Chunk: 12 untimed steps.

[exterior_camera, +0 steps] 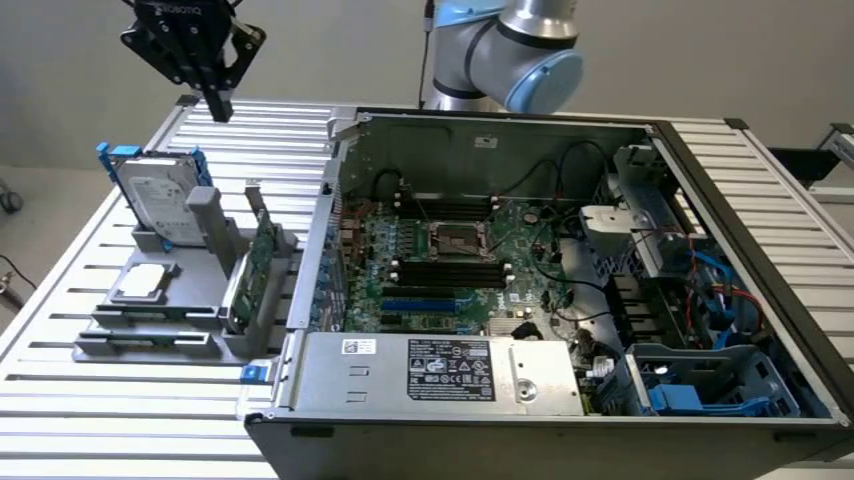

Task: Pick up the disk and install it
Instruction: 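Reach for the disk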

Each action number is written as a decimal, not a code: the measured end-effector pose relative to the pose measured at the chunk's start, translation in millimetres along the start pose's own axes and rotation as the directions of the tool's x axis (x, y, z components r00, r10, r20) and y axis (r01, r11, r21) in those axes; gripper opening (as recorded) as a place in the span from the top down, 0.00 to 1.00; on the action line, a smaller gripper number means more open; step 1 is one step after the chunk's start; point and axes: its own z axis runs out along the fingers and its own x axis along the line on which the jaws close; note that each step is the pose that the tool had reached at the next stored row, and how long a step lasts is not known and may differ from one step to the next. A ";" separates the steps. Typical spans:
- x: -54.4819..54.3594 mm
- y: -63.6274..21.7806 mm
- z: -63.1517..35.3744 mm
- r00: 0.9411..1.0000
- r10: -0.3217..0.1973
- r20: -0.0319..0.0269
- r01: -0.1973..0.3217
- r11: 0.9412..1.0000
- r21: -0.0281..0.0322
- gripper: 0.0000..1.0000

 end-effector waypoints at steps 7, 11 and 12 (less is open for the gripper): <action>32.1 3.1 1.4 1.000 0.000 0.000 0.000 1.000 -0.001 0.89; 50.4 4.5 2.0 1.000 0.000 0.000 0.000 1.000 -0.001 0.89; 54.5 4.7 2.2 1.000 0.000 0.000 0.000 1.000 -0.002 0.89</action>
